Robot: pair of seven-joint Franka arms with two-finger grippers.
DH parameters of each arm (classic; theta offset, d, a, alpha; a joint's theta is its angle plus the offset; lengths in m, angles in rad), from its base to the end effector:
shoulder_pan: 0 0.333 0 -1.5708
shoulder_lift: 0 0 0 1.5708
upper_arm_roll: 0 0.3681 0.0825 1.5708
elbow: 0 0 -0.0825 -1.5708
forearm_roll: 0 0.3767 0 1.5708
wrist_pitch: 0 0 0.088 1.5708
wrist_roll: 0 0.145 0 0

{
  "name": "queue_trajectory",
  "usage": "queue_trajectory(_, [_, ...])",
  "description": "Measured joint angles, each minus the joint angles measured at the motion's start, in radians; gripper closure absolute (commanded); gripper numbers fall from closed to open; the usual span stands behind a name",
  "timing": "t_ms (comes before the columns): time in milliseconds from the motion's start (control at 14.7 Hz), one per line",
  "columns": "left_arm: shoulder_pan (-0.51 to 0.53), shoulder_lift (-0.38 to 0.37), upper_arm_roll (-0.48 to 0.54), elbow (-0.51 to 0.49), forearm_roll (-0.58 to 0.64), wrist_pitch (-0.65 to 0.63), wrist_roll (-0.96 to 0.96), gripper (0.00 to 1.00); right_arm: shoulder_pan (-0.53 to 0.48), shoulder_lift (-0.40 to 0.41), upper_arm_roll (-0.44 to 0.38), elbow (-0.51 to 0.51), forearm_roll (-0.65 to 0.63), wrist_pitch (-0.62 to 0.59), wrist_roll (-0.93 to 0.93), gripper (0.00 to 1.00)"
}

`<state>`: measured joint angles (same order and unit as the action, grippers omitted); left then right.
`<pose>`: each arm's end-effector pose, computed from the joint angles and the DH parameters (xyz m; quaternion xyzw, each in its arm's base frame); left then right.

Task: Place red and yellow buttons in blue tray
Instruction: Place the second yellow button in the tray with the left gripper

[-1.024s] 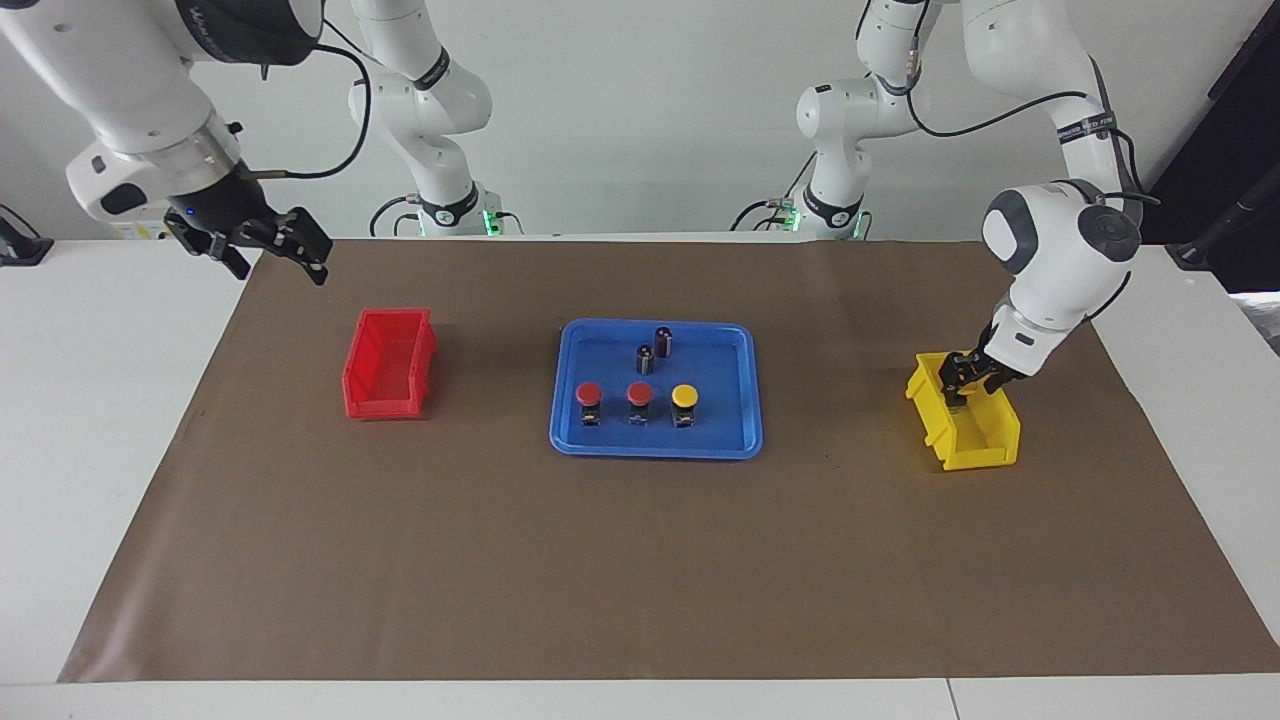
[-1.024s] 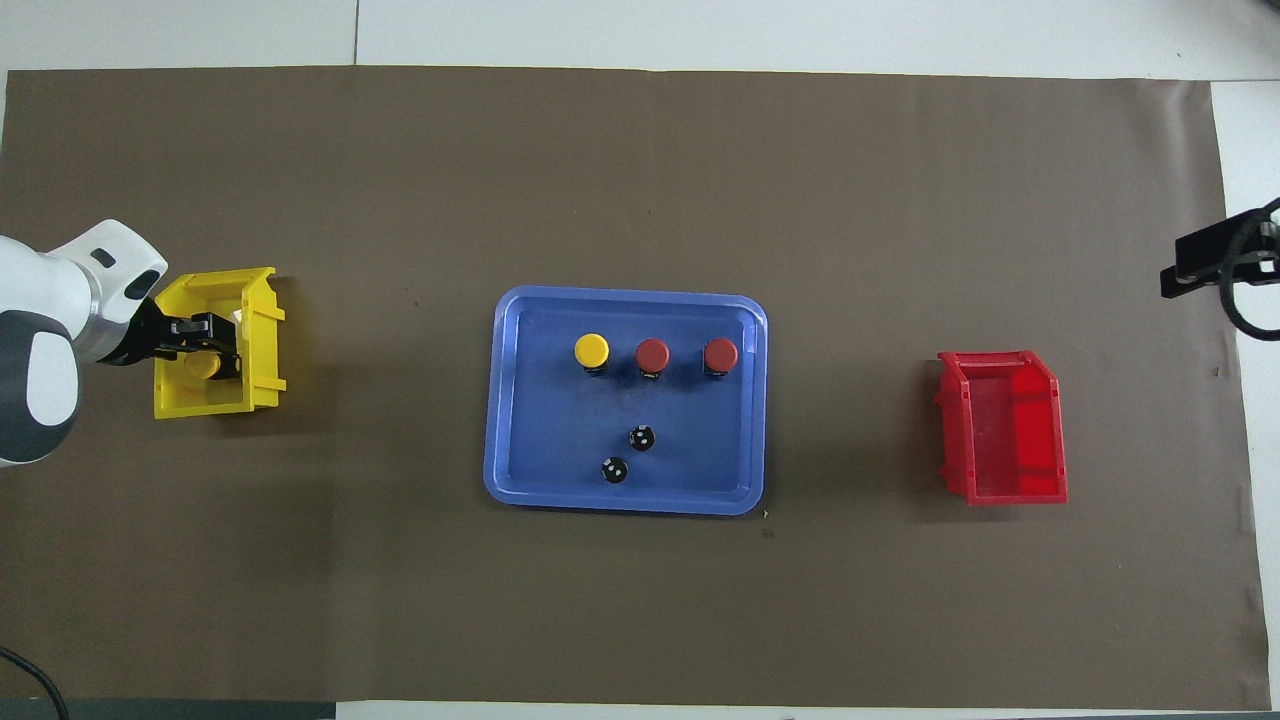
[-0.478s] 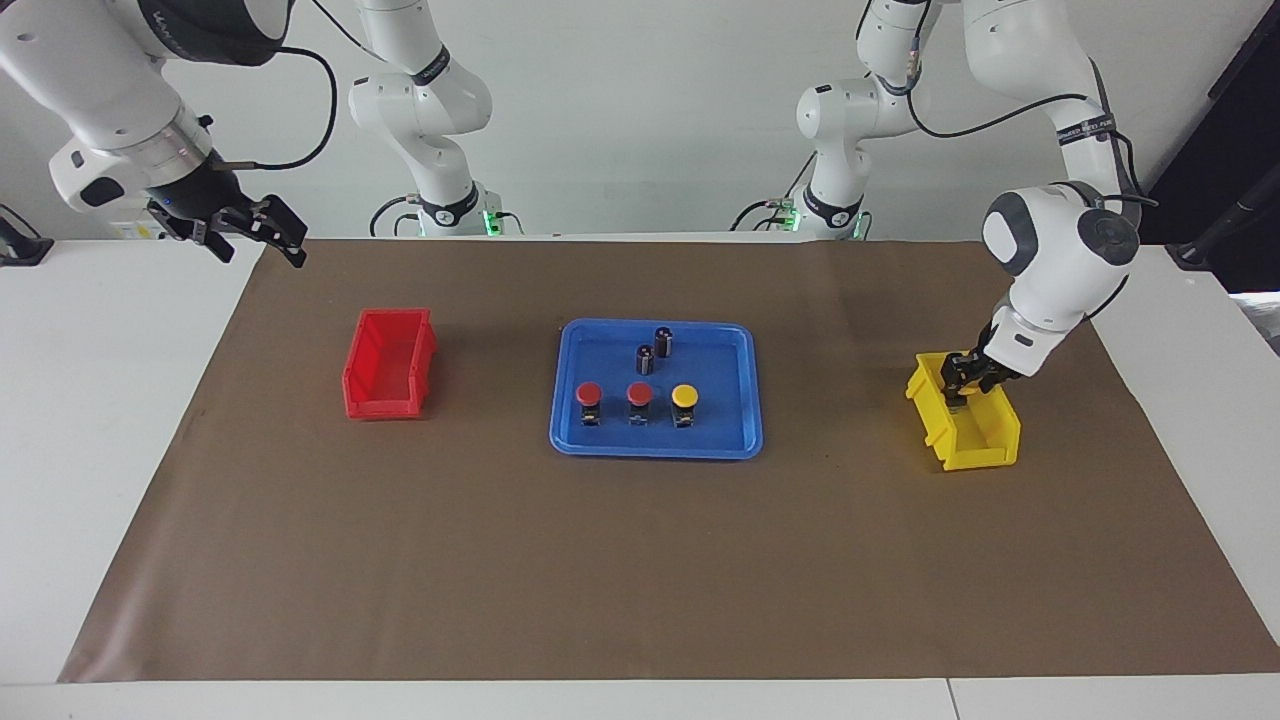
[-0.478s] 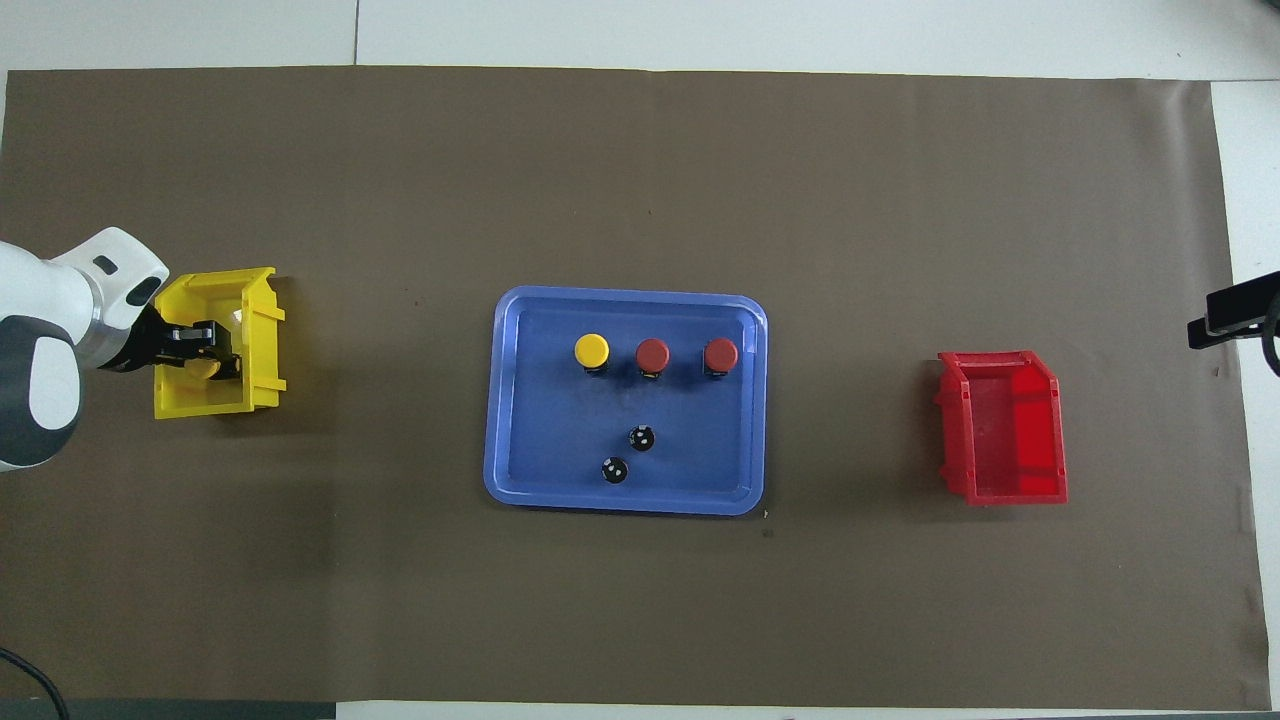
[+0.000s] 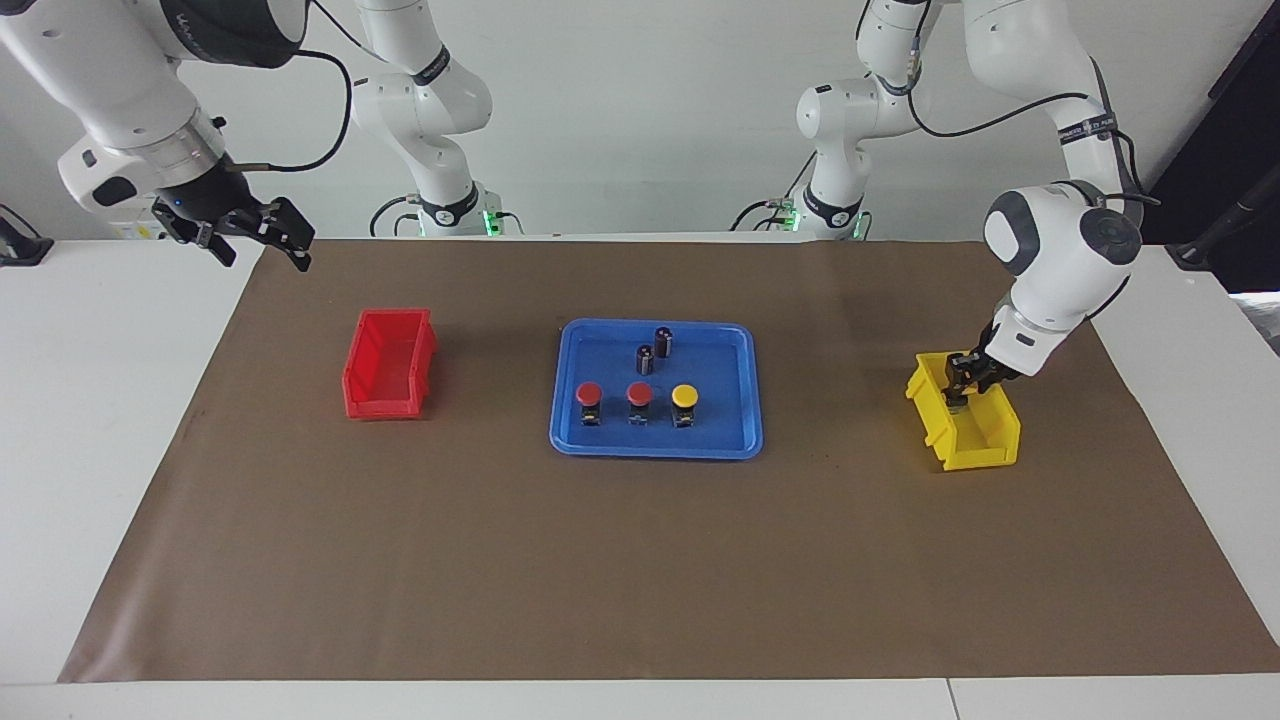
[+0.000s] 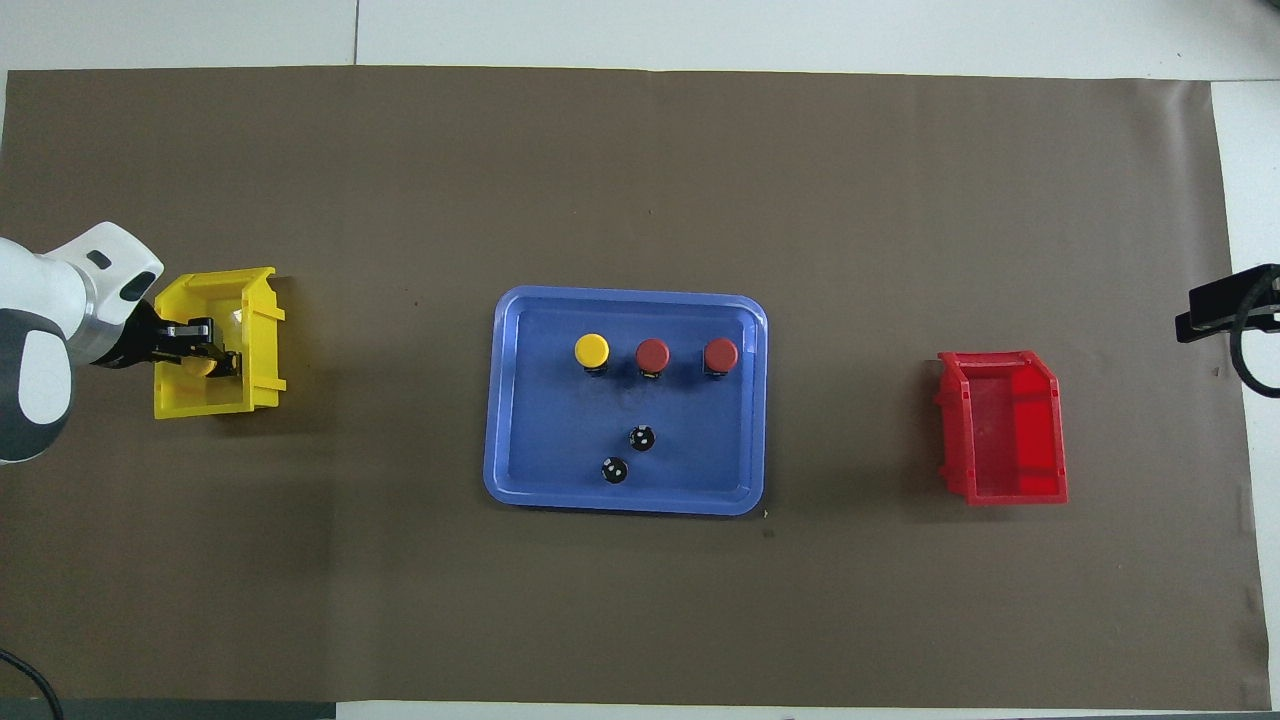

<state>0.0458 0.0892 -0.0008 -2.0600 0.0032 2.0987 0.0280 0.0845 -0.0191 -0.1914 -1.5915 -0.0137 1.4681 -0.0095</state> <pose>0.5555 0.0253 0.4062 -0.9997 -0.0077 0.0253 0.0004 0.5215 -0.0591 0.6310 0.9974 -0.0488 -0.0525 0.0020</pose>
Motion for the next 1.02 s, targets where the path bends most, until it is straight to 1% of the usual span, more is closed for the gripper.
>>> queue_trajectory(137, [-0.001, 0.006, -0.001, 0.144, 0.007, -0.175, 0.001, 0.98, 0.000, 0.000, -0.002, 0.000, 0.000, 0.003, 0.000, 0.00])
queue_trajectory(273, [-0.011, 0.032, -0.006, 0.320, 0.012, -0.338, 0.003, 0.98, -0.001, 0.000, -0.005, 0.001, 0.000, 0.003, 0.000, 0.00])
queue_trajectory(341, [-0.032, 0.050, -0.009, 0.382, 0.012, -0.376, 0.001, 0.98, -0.001, 0.000, -0.005, 0.002, 0.000, 0.003, 0.000, 0.00])
queue_trajectory(410, [-0.067, 0.065, -0.011, 0.405, 0.011, -0.376, -0.020, 0.98, -0.001, 0.000, -0.005, 0.002, 0.000, 0.003, 0.000, 0.00])
queue_trajectory(546, [-0.179, 0.091, -0.019, 0.379, 0.001, -0.300, -0.130, 0.98, -0.001, 0.000, -0.005, 0.002, 0.000, 0.003, 0.000, 0.00])
queue_trajectory(751, [-0.402, 0.121, -0.029, 0.319, -0.031, -0.164, -0.351, 0.98, -0.001, 0.000, -0.005, 0.001, 0.000, 0.003, 0.000, 0.00])
queue_trajectory(819, [-0.456, 0.129, -0.030, 0.314, -0.048, -0.136, -0.391, 0.98, -0.001, 0.000, -0.005, 0.001, 0.000, 0.003, 0.000, 0.00])
queue_trajectory(887, [-0.498, 0.134, -0.029, 0.312, -0.065, -0.115, -0.419, 0.98, 0.000, 0.000, -0.005, 0.000, 0.000, 0.003, 0.000, 0.00])
queue_trajectory(1024, [-0.547, 0.149, -0.029, 0.311, -0.074, -0.081, -0.460, 0.98, 0.001, 0.000, -0.001, 0.000, 0.000, 0.003, 0.000, 0.00])
